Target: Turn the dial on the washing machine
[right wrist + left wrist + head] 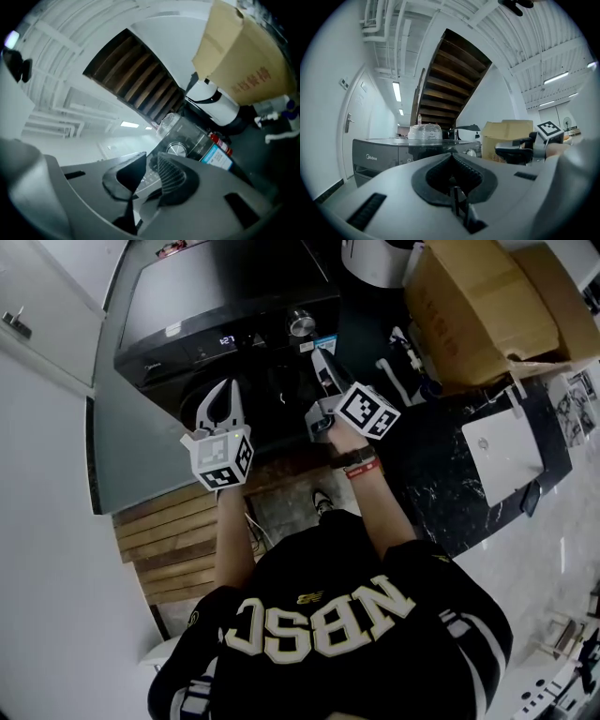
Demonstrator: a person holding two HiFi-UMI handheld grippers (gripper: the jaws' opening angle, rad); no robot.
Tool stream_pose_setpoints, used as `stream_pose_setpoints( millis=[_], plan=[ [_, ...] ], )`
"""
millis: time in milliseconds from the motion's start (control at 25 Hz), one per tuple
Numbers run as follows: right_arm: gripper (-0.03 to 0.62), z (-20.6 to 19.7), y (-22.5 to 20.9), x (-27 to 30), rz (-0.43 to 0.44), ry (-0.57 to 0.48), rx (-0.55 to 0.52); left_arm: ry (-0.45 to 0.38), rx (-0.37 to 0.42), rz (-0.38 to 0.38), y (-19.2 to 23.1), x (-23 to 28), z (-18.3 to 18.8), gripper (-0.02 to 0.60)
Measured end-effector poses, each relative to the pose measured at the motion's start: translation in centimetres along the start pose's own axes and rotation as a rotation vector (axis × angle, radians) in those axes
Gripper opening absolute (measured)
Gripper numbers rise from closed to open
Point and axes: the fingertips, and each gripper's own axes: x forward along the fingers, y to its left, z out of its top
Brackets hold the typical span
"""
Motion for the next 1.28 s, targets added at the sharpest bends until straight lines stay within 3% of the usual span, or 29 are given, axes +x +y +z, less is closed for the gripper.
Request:
stream_pose_setpoints(
  millis=[320,480,1280],
  plan=[
    [0.017,-1.9,4.6,-3.9,-0.059,0.025,-0.549,-0.019,0.009,-0.042,-1.1,-3.4,0.4,0.015],
    [0.005,-3.2,7.1,-5.9,-0.077,0.037,-0.723,-0.046,0.031,-0.043,-1.5,-5.4,1.0,0.014],
    [0.005,-7.9,11.0,-14.8,-0.110,0.106,-0.857,-0.072,0.045,-0.006,-3.0,-15.2,1.6,0.015]
  ],
)
